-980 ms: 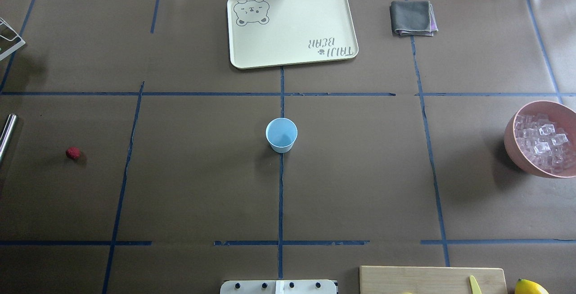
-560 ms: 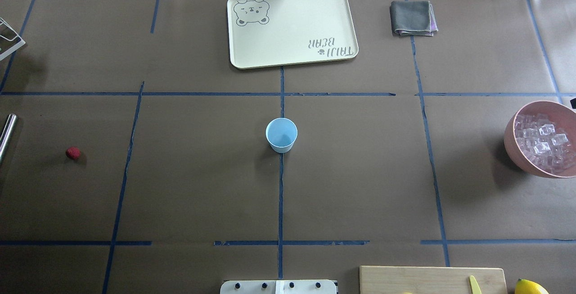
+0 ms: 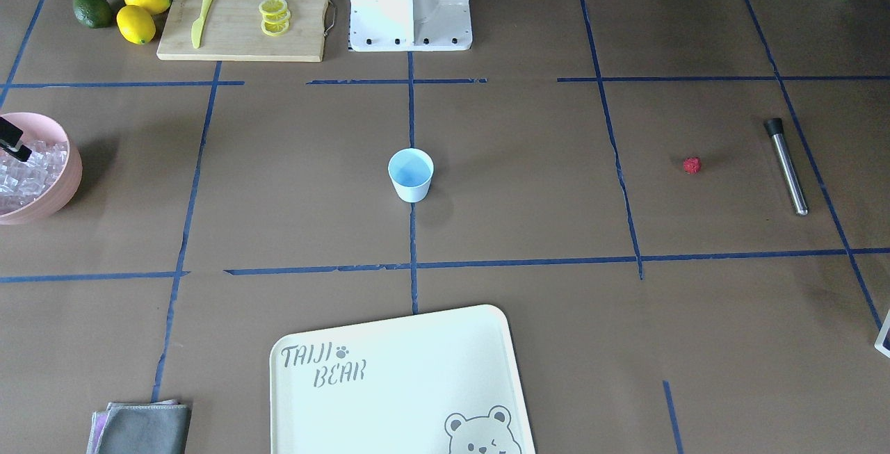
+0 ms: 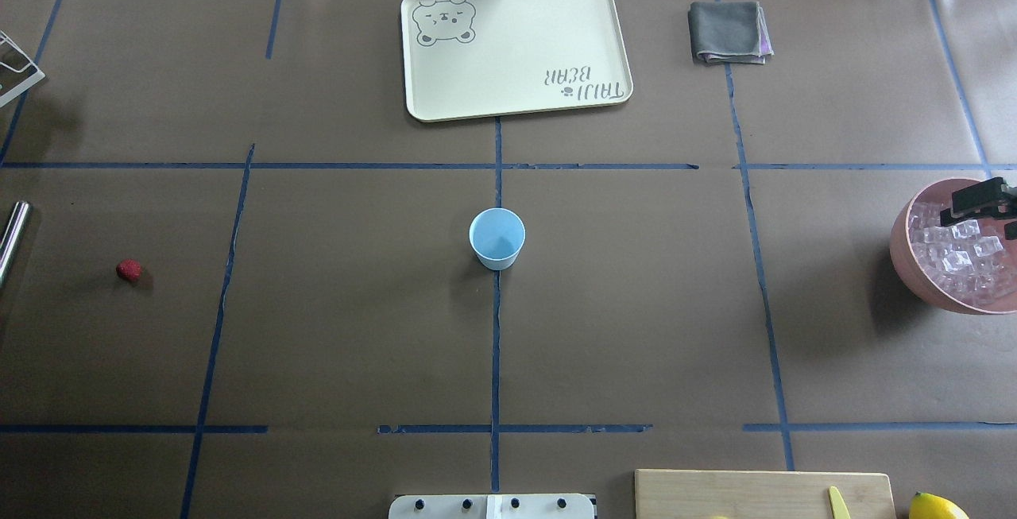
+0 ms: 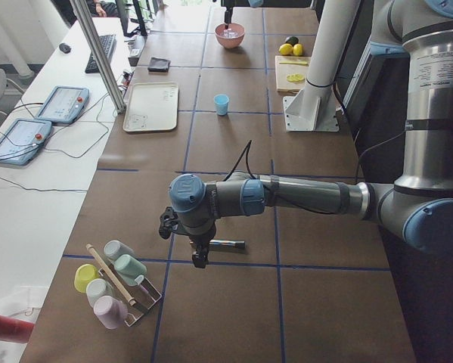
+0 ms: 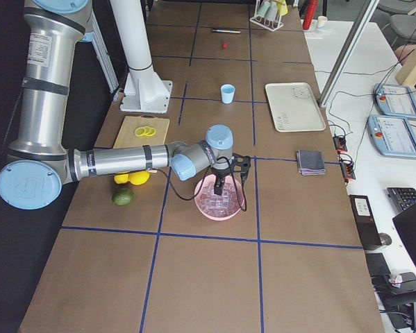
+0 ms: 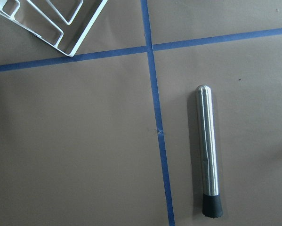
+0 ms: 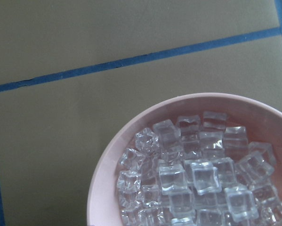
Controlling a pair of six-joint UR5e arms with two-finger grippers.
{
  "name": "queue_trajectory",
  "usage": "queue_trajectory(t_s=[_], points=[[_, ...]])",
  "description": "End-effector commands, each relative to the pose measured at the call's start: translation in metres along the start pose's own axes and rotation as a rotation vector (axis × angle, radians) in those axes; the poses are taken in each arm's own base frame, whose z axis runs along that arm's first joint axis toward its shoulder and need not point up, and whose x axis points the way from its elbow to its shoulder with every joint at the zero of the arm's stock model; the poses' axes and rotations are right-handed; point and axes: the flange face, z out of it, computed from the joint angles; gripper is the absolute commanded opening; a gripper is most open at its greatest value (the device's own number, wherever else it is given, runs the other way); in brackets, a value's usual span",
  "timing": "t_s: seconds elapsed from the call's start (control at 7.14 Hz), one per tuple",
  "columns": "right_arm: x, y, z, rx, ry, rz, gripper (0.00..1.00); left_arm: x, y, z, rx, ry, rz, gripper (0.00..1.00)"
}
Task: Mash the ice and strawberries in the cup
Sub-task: 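Lower the right gripper into the pink bowl and grasp an ice cube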
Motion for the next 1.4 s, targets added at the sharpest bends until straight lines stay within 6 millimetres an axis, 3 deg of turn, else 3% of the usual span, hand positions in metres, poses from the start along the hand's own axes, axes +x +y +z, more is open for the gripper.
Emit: queue_trajectory(t_s=[0.0,0.28,0.7,0.98,1.26], points=[[-0.009,0.018,0.025,-0.024,0.027,0.040,0.94,0.001,0.000,-0.001,0.003,-0.001,0.002,1.00],[0.004,0.018,0.039,-0.044,0.049,0.059,0.90,0.002,0.000,-0.002,0.005,-0.001,0.004,1.00],[0.005,0.018,0.039,-0.044,0.050,0.061,0.77,0.003,-0.001,-0.003,0.006,-0.001,0.005,1.00],[0.006,0.017,0.040,-0.042,0.053,0.062,0.54,0.003,-0.001,-0.002,0.004,-0.001,0.006,1.00],[0.008,0.018,0.040,-0.041,0.056,0.065,0.14,0.002,0.000,-0.002,0.005,-0.001,0.005,1.00]])
